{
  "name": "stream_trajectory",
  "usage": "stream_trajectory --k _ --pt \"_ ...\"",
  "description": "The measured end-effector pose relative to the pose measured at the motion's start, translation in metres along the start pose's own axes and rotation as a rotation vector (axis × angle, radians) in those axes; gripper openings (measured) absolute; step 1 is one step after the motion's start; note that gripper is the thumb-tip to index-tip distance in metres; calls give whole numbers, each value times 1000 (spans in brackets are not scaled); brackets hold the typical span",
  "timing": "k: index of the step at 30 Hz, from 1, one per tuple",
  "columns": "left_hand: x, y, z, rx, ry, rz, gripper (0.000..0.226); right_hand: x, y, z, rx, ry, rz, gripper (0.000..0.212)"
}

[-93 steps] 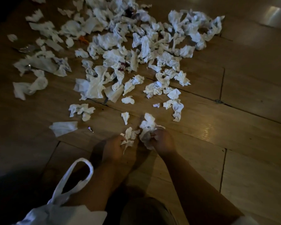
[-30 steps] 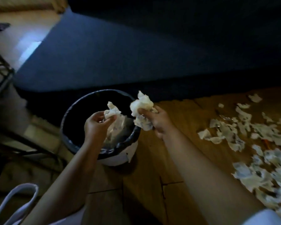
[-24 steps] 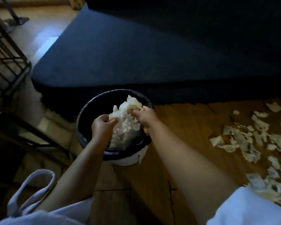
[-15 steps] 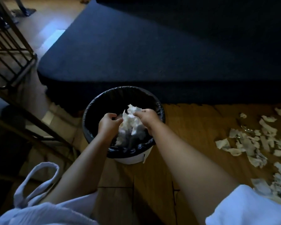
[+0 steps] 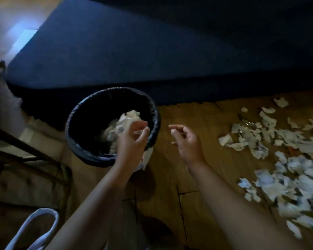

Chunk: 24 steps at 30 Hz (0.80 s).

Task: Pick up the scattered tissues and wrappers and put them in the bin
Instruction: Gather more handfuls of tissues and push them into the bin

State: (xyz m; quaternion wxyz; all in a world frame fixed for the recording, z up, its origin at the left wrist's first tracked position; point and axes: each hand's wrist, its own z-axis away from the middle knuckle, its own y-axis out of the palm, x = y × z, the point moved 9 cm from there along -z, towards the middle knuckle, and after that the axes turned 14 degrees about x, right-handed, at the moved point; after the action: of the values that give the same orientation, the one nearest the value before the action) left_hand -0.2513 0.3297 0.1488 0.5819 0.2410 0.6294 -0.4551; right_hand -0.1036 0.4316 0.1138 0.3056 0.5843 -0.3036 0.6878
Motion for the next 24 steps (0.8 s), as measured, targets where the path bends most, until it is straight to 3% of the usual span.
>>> stream_trajectory --k 11,13,16,19,21,24 --pt "37 261 52 506 -197 -123 9 -148 -212 155 -363 329 24 11" --pt "45 307 65 587 -228 -196 16 -176 -248 183 -403 384 46 11" --pt "55 363 80 645 -251 -265 12 -229 -296 225 -392 559 108 10" --pt "75 403 94 678 -317 -310 13 -282 -332 258 -344 725 212 26" --pt "98 422 102 682 -413 -262 22 -303 -347 265 -276 760 326 33" --pt "134 442 107 651 -552 -219 13 -325 -352 252 -126 724 492 44"
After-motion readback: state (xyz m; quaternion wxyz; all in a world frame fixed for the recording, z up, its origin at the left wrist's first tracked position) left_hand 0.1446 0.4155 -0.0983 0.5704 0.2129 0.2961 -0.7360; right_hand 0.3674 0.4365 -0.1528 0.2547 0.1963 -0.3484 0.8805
